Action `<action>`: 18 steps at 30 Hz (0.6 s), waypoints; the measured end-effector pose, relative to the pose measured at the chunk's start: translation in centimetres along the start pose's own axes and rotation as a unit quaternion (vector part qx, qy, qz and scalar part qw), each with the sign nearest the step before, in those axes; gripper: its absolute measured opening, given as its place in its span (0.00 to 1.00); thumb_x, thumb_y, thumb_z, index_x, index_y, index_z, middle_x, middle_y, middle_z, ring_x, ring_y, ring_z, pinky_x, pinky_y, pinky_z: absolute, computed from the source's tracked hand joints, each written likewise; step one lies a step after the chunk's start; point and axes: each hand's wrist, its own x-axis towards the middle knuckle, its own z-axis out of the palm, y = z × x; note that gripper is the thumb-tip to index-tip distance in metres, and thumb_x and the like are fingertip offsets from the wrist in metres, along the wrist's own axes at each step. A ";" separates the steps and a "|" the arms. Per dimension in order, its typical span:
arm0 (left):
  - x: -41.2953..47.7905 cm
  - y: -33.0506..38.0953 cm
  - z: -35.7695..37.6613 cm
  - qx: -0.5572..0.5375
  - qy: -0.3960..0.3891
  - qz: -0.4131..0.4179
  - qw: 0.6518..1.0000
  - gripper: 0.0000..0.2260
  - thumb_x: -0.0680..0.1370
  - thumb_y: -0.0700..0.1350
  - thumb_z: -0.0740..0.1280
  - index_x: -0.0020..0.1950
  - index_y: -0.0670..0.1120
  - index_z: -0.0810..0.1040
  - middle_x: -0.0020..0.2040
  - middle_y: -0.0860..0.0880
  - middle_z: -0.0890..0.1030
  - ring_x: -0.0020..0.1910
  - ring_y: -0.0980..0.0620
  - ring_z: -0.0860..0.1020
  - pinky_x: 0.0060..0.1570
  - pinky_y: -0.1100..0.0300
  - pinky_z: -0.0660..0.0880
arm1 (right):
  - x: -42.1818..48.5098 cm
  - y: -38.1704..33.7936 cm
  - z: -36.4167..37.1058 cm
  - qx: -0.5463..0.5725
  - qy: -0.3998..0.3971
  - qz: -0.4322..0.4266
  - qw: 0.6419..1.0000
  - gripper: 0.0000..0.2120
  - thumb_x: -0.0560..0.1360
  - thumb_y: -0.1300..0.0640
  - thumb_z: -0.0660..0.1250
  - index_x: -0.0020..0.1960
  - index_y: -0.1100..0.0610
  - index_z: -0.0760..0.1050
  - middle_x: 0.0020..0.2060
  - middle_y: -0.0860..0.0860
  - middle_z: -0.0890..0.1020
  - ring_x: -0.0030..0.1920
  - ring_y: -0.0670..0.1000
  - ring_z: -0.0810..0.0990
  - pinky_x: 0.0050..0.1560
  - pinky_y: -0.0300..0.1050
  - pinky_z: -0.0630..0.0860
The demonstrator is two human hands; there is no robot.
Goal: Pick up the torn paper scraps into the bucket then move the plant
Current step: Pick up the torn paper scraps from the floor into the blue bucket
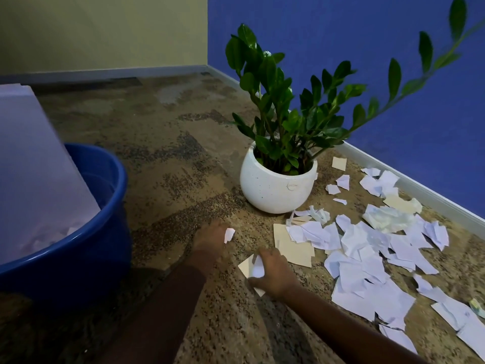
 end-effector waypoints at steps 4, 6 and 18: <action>0.4 0.2 0.3 -0.012 0.006 -0.007 1.000 0.21 0.79 0.47 0.61 0.72 0.47 0.66 0.71 0.44 0.64 0.70 0.44 0.66 0.67 0.54 0.67 | 0.4 0.7 -0.1 0.120 -0.013 0.038 0.992 0.20 0.68 0.54 0.73 0.52 0.52 0.64 0.57 0.58 0.77 0.50 0.53 0.73 0.44 0.44 0.68; 0.5 0.5 0.4 0.007 0.012 -0.005 1.000 0.21 0.79 0.48 0.62 0.71 0.46 0.65 0.71 0.44 0.65 0.70 0.44 0.66 0.67 0.55 0.67 | 0.6 0.9 -0.4 0.150 -0.024 0.040 0.988 0.25 0.68 0.57 0.74 0.58 0.53 0.64 0.59 0.56 0.76 0.53 0.54 0.75 0.47 0.45 0.71; 1.0 1.5 -1.1 -0.037 0.004 -0.027 0.999 0.13 0.80 0.37 0.60 0.64 0.38 0.75 0.65 0.40 0.75 0.67 0.44 0.73 0.65 0.55 0.71 | 3.9 6.6 -7.6 0.062 0.099 0.138 0.984 0.30 0.69 0.53 0.74 0.66 0.62 0.70 0.67 0.58 0.72 0.67 0.56 0.70 0.61 0.44 0.67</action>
